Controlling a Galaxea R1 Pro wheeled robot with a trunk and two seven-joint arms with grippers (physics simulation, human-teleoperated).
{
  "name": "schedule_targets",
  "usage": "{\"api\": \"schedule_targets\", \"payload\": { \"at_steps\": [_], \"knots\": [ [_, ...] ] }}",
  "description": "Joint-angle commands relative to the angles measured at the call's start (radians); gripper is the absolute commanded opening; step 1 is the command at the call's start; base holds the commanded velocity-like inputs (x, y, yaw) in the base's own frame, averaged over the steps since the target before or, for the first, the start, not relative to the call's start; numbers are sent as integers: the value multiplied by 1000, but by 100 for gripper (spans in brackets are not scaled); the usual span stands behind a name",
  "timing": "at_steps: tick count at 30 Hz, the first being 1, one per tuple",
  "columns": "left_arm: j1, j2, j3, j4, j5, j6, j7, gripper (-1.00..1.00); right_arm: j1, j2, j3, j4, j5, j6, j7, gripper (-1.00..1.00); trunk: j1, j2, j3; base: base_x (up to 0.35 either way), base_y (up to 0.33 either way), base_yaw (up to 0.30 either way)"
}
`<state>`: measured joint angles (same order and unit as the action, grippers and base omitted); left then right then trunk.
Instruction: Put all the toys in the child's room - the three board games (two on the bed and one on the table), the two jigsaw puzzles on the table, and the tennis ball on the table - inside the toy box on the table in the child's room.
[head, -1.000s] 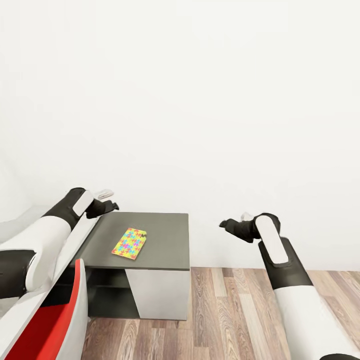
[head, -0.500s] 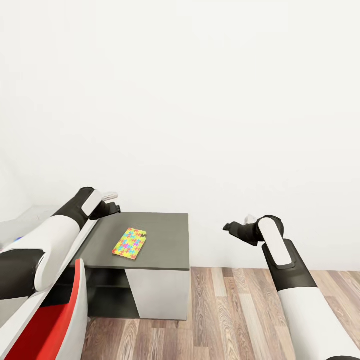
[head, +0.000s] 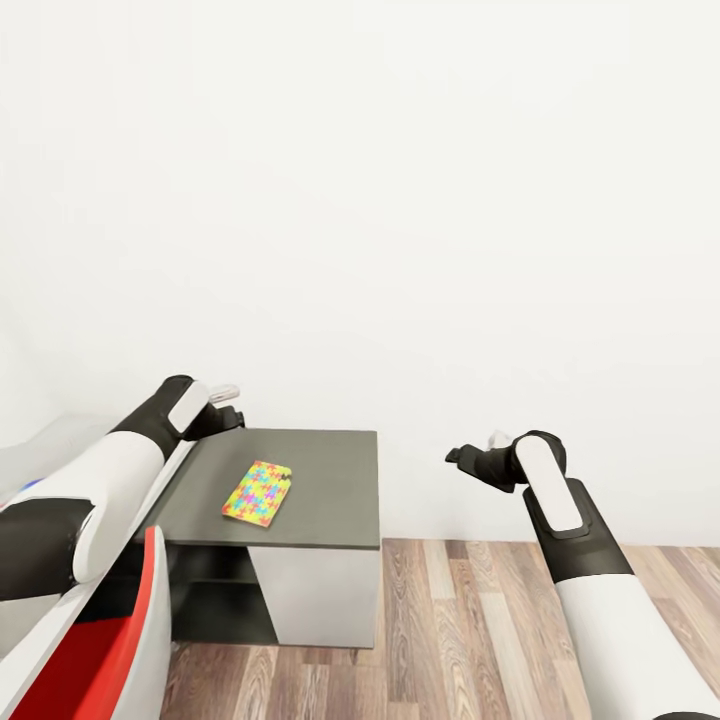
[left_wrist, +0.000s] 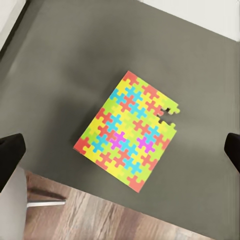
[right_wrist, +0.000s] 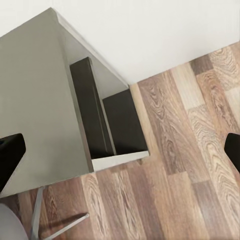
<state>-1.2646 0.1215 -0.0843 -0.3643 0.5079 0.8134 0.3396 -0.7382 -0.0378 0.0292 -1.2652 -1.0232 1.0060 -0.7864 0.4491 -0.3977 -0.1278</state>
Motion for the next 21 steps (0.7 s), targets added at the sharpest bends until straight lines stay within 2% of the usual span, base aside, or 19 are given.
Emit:
{"api": "schedule_targets", "payload": {
  "at_steps": [1, 9, 17, 21],
  "knots": [
    [-1, 0, -9, -1, 10, 3, 7, 100, -1, -1, 3, -1, -9, 2, -11, 100, 1, -2, -2, 139, 0, 0],
    [13, -19, -9, -1, 8, -3, 7, 100, -1, -2, 4, 2, -9, 3, -10, 100, 1, -2, -2, 113, 0, 0],
    [20, -23, -9, -1, 8, -6, 8, 100, -1, -1, 5, 11, -9, 3, -10, 100, 1, -2, -2, 253, 0, 0],
    [21, -23, -10, -1, 8, -7, 8, 100, -1, -1, 5, 18, -10, 3, -10, 100, 1, -2, -2, 135, 5, 0]
  ]
}}
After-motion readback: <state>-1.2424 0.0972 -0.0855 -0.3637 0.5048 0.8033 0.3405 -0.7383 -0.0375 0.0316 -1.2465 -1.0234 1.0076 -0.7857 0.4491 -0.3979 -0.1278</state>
